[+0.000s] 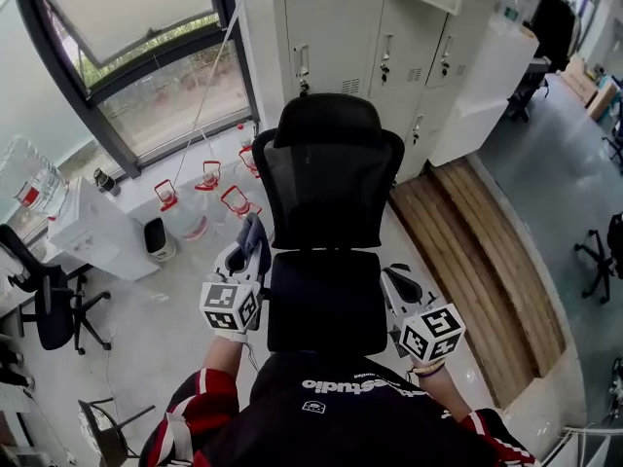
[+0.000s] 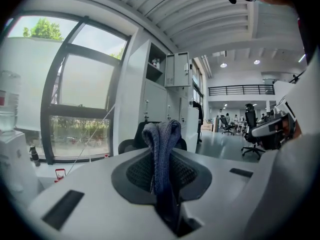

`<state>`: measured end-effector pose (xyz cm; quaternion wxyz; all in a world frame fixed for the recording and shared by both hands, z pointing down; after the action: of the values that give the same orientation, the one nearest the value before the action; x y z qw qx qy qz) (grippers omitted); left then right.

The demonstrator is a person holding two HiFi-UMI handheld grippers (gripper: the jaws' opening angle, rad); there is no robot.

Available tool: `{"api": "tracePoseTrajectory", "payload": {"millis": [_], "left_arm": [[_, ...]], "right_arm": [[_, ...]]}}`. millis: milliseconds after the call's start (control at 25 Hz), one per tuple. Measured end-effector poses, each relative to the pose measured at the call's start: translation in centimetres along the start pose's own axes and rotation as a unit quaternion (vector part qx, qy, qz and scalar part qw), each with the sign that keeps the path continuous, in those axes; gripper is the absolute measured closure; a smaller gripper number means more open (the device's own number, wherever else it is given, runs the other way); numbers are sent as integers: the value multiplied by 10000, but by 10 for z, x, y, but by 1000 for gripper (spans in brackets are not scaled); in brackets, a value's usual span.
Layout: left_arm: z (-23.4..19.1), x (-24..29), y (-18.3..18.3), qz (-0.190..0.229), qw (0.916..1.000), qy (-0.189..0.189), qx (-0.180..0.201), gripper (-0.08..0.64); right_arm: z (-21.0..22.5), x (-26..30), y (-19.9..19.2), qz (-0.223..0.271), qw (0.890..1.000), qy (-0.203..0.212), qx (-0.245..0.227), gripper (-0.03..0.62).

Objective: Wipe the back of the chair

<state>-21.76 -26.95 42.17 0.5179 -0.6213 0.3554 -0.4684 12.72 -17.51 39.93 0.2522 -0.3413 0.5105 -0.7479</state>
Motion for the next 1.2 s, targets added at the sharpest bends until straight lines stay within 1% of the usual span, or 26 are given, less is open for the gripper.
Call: {"api": "tracePoseTrajectory", "payload": {"millis": [160,360,480,560,680,760,880,1080,1200], "left_arm": [[-35,62,-6,-177,9998,-47,35,503],[-76,147,-30,-423,9985,-275,-194,503],[-97,193,-49,-541,9979,-162,-326,503],[-110,216,-61,-586,9975,-63,-398,503],[-126,246,-75,-618,9975,-5,-352,503],[-132,261,-82,-635,9977,38,-226,503],[-136,278,-87,-655,9978,109,-38,503],[-138,307,-91,-655,9976,208,-55,503],[-138,320,-90,-660,9974,297,-4,503]], "right_arm": [[12,32,8,21,9997,-202,115,578],[19,58,11,-35,9988,-436,210,578],[23,62,10,-25,9979,-586,267,578],[25,64,10,128,9971,-704,261,578],[28,71,9,355,9954,-879,99,578],[31,79,7,383,9951,-916,-28,578],[39,92,4,391,9950,-915,-78,578],[63,123,1,385,9938,-1040,-127,578],[77,144,2,405,9940,-999,-173,578]]}}
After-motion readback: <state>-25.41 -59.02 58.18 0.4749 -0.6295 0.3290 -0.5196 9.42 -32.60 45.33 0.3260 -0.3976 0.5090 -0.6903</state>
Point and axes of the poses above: the fingertips, and each gripper's own axes: x forward along the fingers, z to its right, y out of its top, the point moved 10 cm from there along -x, backward along the fingers, and after that the axes turned 10 degrees about y, right-handed, at the moved point
